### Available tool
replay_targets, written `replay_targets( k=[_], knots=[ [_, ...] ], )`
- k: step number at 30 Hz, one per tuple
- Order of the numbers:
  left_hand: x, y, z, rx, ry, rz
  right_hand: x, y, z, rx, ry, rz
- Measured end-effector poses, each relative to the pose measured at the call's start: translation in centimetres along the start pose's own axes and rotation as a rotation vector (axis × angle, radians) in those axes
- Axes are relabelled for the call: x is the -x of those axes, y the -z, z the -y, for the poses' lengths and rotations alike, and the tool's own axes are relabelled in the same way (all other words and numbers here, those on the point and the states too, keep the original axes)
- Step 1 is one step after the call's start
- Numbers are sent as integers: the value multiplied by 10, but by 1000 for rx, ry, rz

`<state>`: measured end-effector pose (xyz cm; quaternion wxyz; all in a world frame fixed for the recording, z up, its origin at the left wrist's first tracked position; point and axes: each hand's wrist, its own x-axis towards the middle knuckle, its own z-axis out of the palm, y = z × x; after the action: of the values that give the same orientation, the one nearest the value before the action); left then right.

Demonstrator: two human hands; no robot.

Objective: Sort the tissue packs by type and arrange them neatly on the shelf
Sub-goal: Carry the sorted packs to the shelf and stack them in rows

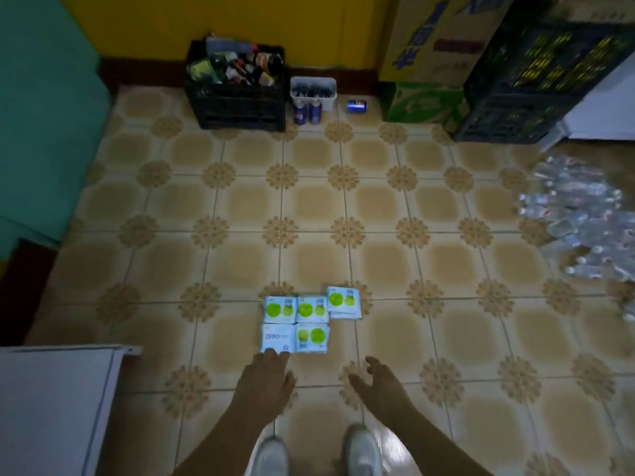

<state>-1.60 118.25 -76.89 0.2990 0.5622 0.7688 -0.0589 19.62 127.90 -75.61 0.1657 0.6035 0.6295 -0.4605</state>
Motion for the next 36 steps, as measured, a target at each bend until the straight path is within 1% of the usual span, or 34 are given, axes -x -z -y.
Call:
replay_targets(
  k=[2, 4, 6, 9, 11, 14, 17, 20, 21, 24, 26, 27, 28, 30, 32, 33, 34, 36],
  knots=[
    [-43, -60, 20, -37, -31, 12, -63, -36, -28, 48, -26, 32],
    [-82, -117, 39, -71, -59, -21, -118, -70, -50, 115, -13, 44],
    [-120, -163, 53, -137, -95, -56, -171, -103, -67, 120, -14, 57],
    [-178, -229, 75, -172, -125, -65, -246, -149, -93, -34, -45, 46],
    [-213, -268, 89, -144, -128, -43, -291, -177, -106, -184, -72, 61],
    [-249, -314, 107, -97, -198, -77, -343, -211, -109, -409, -80, 71],
    [-264, -339, 120, -131, -242, -137, -380, -227, -107, -640, -92, 68],
    [-261, -348, 119, -120, -224, -151, -389, -224, -101, -776, -133, 123],
    [-257, -348, 118, -116, -220, -145, -389, -222, -99, -819, -149, 143],
    [-245, -333, 120, -107, -280, -135, -373, -211, -92, -812, -184, 163],
    [-233, -307, 109, -27, -297, -92, -353, -196, -93, -809, -214, 158],
    [-225, -291, 99, 65, -272, -69, -340, -185, -92, -813, -215, 151],
    [-217, -276, 89, 207, -199, -49, -324, -172, -89, -823, -212, 154],
    [-201, -230, 64, 592, 44, 40, -291, -145, -80, -858, -194, 197],
    [-186, -169, 37, 972, 246, 181, -255, -111, -58, -879, -153, 264],
    [-176, -134, 24, 1110, 280, 243, -236, -91, -41, -878, -112, 300],
    [-166, -98, 13, 1209, 273, 277, -216, -69, -23, -872, -67, 337],
    [-139, -23, -3, 1336, 249, 249, -168, -18, 26, -852, 7, 386]
  ],
)
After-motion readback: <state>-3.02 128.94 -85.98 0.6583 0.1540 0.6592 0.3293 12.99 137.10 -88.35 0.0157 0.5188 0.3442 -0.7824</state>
